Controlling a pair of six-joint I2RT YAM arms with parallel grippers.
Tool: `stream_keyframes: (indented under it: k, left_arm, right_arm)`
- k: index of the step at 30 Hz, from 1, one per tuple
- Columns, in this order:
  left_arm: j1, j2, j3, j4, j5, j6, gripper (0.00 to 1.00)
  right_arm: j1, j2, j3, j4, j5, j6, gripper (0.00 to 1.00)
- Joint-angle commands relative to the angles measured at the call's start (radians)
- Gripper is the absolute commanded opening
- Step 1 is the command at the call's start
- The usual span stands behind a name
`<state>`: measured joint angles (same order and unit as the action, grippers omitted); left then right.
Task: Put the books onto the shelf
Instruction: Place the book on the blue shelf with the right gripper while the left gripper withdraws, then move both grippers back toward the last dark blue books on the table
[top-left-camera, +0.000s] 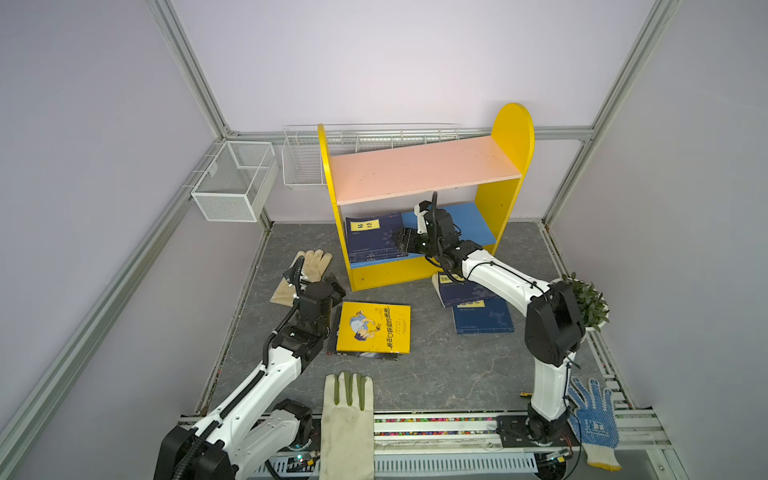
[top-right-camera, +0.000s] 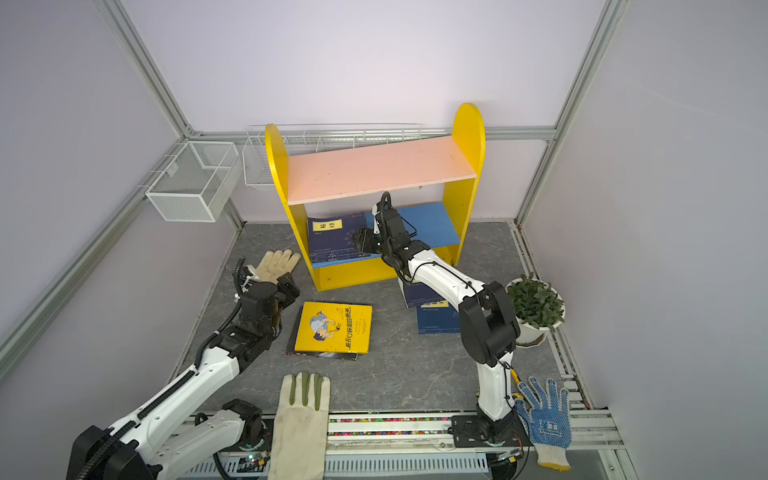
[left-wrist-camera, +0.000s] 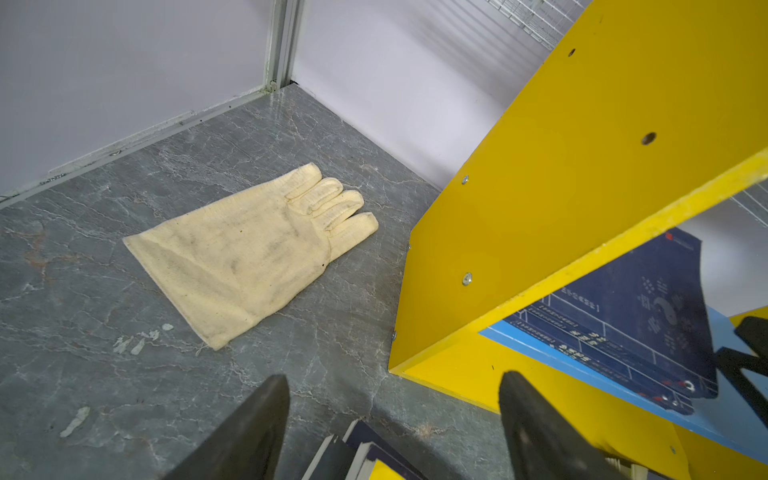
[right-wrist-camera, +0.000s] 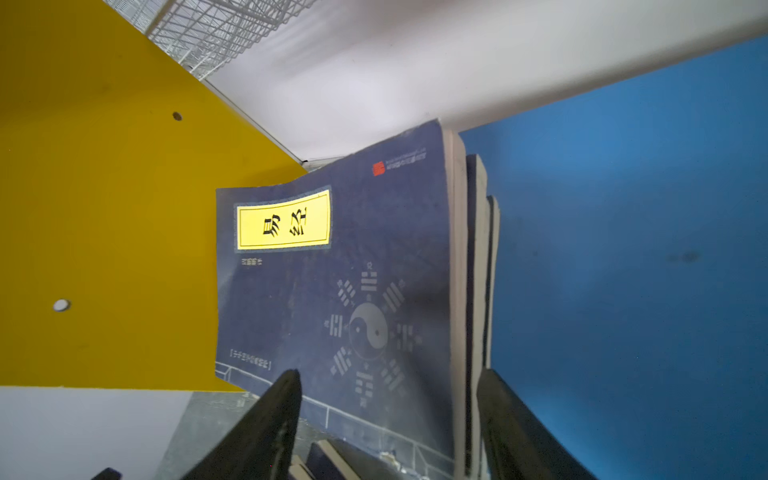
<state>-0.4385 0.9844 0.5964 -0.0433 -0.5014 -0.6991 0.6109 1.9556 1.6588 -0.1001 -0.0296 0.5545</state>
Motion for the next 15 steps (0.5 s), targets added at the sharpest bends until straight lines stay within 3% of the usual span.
stream_keyframes:
  k: [1,8,15]
  left_arm:
    - [0.006,0.017,0.029,-0.001,0.016,0.003,0.8]
    - [0.006,0.063,0.043,0.048,0.114,0.079,0.8]
    - [-0.048,0.196,0.085,0.1,0.278,0.218,0.8]
  right_arm:
    - [0.0,-0.048,0.027,-0.092,0.063,-0.091,0.73]
    - [-0.019,-0.131,-0.107,-0.009,0.019,-0.122,0.73]
    - [-0.135,-0.348,-0.438,0.023,0.08,0.038,0.73]
